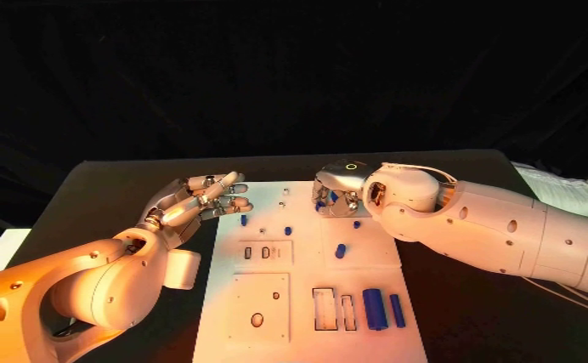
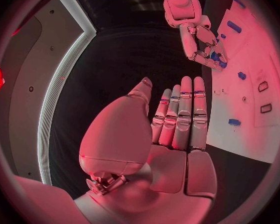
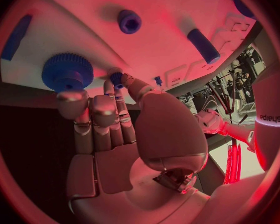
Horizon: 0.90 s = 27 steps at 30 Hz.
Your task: Assemble the parts on the task board
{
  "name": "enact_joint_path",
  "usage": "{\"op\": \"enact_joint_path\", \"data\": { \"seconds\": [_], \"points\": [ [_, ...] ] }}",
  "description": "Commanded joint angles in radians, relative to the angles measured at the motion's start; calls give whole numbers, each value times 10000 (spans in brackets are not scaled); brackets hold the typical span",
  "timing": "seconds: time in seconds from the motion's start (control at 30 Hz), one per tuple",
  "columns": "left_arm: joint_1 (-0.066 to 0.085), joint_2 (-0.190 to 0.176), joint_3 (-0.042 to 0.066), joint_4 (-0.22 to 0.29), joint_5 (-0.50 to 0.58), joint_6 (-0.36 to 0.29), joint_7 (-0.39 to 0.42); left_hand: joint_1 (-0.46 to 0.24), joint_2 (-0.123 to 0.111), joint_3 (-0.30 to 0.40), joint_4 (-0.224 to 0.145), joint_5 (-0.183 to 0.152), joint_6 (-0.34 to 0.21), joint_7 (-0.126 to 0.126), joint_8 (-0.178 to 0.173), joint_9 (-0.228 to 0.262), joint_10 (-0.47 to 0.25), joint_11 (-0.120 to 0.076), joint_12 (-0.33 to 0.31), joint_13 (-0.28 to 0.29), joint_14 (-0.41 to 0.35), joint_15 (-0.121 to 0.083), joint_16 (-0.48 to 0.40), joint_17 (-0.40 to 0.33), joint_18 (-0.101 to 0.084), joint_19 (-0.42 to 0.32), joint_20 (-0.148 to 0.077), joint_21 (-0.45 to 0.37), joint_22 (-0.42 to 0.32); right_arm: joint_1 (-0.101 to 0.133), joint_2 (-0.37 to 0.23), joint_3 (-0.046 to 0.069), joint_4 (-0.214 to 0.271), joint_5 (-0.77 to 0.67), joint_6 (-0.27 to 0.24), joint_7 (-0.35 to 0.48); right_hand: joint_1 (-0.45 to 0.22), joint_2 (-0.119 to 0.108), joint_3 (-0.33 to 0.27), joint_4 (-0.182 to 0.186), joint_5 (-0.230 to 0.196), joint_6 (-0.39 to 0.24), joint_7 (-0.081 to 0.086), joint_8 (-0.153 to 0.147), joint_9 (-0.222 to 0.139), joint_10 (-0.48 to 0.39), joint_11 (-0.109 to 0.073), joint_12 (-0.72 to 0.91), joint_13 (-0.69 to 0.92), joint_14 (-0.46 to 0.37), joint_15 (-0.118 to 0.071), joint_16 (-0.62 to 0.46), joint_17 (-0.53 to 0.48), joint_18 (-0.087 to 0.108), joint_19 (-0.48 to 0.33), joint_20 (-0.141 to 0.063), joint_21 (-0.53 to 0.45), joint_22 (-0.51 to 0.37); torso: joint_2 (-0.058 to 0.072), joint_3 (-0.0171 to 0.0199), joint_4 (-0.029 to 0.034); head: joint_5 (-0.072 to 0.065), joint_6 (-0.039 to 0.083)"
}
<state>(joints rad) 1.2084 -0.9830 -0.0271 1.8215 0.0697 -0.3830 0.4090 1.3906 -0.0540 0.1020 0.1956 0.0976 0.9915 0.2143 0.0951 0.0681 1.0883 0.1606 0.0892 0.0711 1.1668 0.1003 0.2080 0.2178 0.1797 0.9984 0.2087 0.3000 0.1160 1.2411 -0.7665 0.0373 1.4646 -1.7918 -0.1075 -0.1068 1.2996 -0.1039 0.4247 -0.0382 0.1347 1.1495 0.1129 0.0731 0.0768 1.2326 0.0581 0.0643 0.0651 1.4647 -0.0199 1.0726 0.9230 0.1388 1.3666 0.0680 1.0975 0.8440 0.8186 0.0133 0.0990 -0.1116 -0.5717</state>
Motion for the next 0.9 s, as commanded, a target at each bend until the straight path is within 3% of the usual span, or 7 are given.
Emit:
{"op": "enact_joint_path", "data": {
  "seconds": [0.03,0.2,0.47,0.67,0.9],
  "points": [
    [19,-10,9,25,24,184,20,-118,13,-44,-7,-43,-1,56,-46,-13,-66,-9,-25,-9,13,24,-18,17,25,-6,25,-34,-9,-37,14,-30,-18,-211,450,-46,215,64,182,9,-182,155,-4,53,29,158,-34,42,23,378,-90,200,200,-195,115,-24,279,343,27,5,33,-12,1],
    [21,-18,9,13,24,194,2,-118,13,-44,-7,-43,-1,56,-46,-13,-66,-9,-25,-9,13,24,-18,17,25,-6,25,-34,-9,-38,5,-30,15,-288,146,-92,550,254,617,-66,-709,384,-16,95,94,394,-91,47,39,377,-142,489,473,-266,178,-59,721,887,40,4,64,-12,3],
    [21,-27,9,-16,24,188,-9,-102,47,-37,-28,-37,-21,72,-79,-13,-93,3,-59,-10,26,28,-11,45,28,9,30,-34,-14,-37,-19,-18,148,-321,-406,-105,669,275,865,-126,-765,476,7,86,146,515,-104,18,42,371,-153,696,662,-323,222,-66,1051,1297,62,-6,96,-28,47],
    [22,-23,9,-20,24,192,-15,-90,63,-29,-38,-35,-24,74,-88,-12,-97,5,-67,-9,29,29,-10,53,28,14,31,-34,-16,4,-7,104,307,-304,-1129,-220,610,180,893,-104,-809,462,24,47,157,468,-81,-17,26,361,-139,757,706,-341,221,-52,1162,1428,71,-12,130,-47,84],
    [22,-2,9,-10,24,218,-25,-83,70,-25,-44,-34,-25,74,-92,-12,-99,6,-71,-9,30,29,-9,58,29,16,31,-35,-17,135,255,167,115,-358,-1680,-468,608,128,930,-109,-805,436,36,15,158,432,-71,-25,17,343,-134,763,699,-348,206,-34,1204,1474,98,-22,177,-50,162]
  ]
}}
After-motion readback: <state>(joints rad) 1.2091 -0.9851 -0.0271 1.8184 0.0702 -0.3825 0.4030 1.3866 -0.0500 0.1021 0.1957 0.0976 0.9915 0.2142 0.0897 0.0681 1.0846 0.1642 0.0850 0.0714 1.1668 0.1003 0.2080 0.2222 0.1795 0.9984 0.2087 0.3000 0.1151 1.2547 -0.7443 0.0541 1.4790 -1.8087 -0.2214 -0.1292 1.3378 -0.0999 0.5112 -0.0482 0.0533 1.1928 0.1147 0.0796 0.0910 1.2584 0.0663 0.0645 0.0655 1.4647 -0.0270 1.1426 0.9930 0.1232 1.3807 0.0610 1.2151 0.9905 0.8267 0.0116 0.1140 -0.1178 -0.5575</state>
